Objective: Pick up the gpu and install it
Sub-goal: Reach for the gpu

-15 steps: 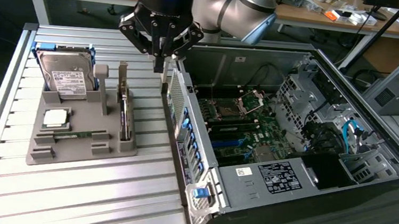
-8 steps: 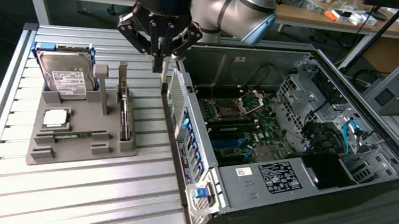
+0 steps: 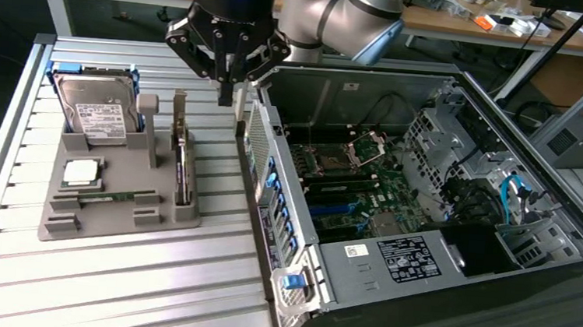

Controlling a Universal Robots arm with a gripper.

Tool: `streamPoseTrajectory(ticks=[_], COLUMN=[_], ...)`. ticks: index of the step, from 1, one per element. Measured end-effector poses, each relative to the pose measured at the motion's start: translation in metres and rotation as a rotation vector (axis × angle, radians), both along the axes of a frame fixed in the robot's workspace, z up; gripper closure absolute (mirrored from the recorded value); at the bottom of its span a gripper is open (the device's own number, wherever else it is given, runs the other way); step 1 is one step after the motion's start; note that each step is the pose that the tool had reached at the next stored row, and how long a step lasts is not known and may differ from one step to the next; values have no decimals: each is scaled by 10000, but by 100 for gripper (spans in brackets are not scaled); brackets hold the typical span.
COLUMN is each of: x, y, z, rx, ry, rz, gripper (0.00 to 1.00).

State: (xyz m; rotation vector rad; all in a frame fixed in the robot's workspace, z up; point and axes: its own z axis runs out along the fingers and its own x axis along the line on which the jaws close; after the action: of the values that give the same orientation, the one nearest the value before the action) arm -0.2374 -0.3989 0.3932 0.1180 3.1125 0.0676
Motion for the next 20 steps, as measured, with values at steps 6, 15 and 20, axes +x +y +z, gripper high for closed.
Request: streamPoseTrajectory(ticks=[6, 15, 20], x=[-89, -161, -182], y=[0, 0, 0], z=[0, 0, 0], rx=[1, 0, 0], ry=[0, 0, 0], rz=[0, 0, 0], gripper=[89, 89, 89])
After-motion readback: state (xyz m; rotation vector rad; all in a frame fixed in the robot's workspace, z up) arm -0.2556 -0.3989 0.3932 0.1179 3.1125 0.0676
